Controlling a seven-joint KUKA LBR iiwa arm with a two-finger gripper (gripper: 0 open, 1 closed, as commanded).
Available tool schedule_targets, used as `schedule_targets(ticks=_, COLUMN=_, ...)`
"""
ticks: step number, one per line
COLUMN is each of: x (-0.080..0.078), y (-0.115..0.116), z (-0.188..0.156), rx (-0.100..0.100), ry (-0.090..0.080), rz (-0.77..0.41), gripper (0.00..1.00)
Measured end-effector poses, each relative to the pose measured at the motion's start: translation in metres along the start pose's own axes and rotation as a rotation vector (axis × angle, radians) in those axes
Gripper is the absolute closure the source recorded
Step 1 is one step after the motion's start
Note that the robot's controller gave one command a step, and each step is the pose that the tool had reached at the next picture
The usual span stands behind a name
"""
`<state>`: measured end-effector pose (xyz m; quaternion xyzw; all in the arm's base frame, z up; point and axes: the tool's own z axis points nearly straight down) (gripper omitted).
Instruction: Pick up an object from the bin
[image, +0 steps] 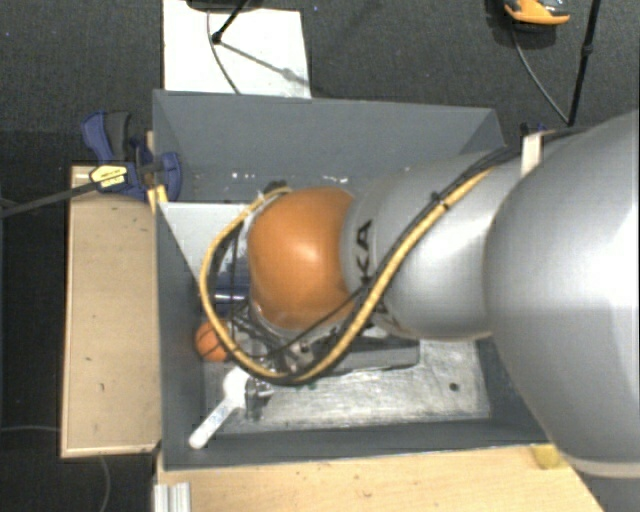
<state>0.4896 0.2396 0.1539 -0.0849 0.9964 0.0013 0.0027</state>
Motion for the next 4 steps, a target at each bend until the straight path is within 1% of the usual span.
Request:
schedule_targets(ticks=1, x=0.002, y=0.001, z=0.006, rx=0.001, ry=0.004, rz=0.005, gripper=0.0)
schedule_targets(ticks=2, x=0.0, y=-0.008, z=0.08, rx=0.001, ry=0.004, rz=-0.301, gripper=1.0)
schedule_targets(ticks=3, x=0.0, y=-0.008, z=0.08, rx=0.001, ry=0.004, rz=-0.3, gripper=1.0)
schedule_targets(ticks=4, x=0.001, y=-0.021, z=-0.073, rx=0.0, ry=0.0, rz=-0.312, gripper=1.0)
